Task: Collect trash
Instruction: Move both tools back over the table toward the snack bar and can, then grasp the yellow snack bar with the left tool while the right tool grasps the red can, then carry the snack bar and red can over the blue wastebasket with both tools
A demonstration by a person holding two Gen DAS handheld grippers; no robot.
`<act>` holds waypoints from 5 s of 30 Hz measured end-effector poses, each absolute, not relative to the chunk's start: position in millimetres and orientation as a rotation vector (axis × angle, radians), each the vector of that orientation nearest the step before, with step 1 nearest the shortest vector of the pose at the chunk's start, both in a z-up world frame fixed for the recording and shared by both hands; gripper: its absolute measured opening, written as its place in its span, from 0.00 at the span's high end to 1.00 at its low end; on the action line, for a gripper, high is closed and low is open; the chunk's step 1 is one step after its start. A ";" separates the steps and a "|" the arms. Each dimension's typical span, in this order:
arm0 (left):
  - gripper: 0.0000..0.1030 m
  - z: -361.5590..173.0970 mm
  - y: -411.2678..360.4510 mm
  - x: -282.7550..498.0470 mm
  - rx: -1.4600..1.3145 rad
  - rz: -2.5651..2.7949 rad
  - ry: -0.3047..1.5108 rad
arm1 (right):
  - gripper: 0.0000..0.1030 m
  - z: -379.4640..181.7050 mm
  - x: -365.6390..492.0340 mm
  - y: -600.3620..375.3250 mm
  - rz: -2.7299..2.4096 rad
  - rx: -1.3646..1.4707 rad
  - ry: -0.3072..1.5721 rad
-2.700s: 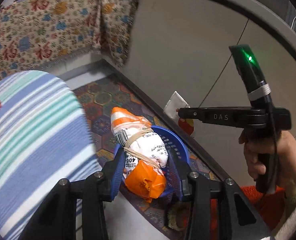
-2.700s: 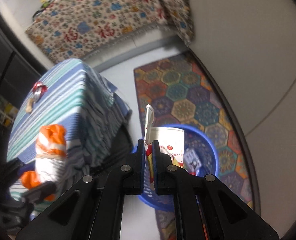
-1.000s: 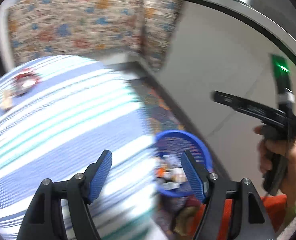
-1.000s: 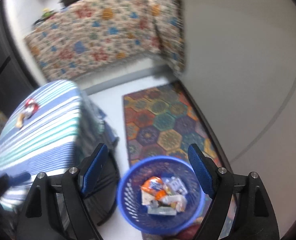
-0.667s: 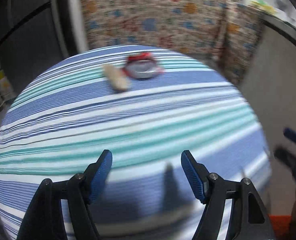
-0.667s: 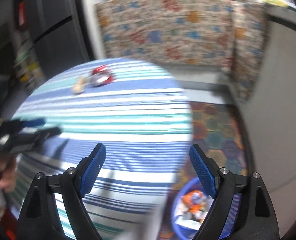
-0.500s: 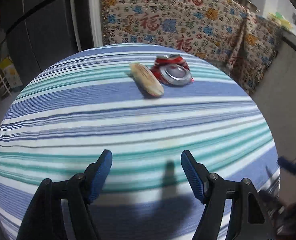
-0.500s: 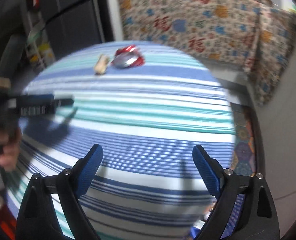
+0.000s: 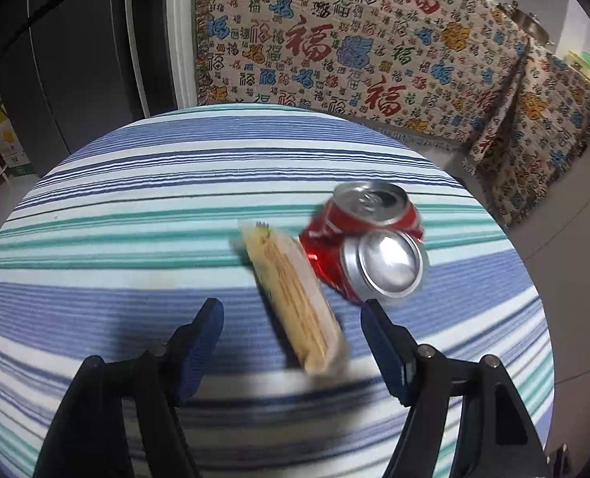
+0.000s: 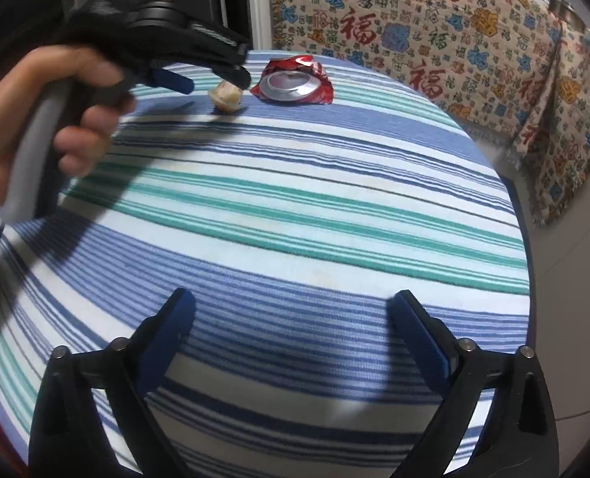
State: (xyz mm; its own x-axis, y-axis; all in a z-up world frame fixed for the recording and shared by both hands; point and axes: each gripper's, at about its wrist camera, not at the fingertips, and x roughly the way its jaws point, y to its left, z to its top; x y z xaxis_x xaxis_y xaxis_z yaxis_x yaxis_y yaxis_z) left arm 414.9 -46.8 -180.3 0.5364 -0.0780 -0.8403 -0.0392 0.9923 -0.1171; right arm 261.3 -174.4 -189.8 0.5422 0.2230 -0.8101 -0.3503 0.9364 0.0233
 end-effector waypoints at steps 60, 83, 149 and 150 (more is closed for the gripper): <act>0.00 -203.0 30.9 285.4 0.030 -0.049 0.952 | 0.73 -168.8 509.1 -123.1 0.613 -0.105 0.937; 0.01 -191.9 28.2 267.6 -0.038 -0.084 0.948 | 0.73 -153.8 245.5 -193.4 0.279 0.101 0.900; 0.82 -132.2 -243.8 182.9 0.071 -0.709 0.921 | 0.73 -119.8 150.6 -394.3 -0.028 0.210 0.903; 0.82 -133.6 -259.7 180.7 0.076 -0.728 0.927 | 0.73 -126.0 146.8 -408.2 -0.052 0.220 0.922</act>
State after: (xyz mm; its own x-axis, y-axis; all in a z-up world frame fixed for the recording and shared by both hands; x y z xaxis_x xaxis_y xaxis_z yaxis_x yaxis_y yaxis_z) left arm 180.7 -259.7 -133.6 0.3824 -0.5388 -0.7507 0.6015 0.7618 -0.2405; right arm 146.8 -408.2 -126.0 0.6044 0.0499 -0.7952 0.1383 0.9763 0.1663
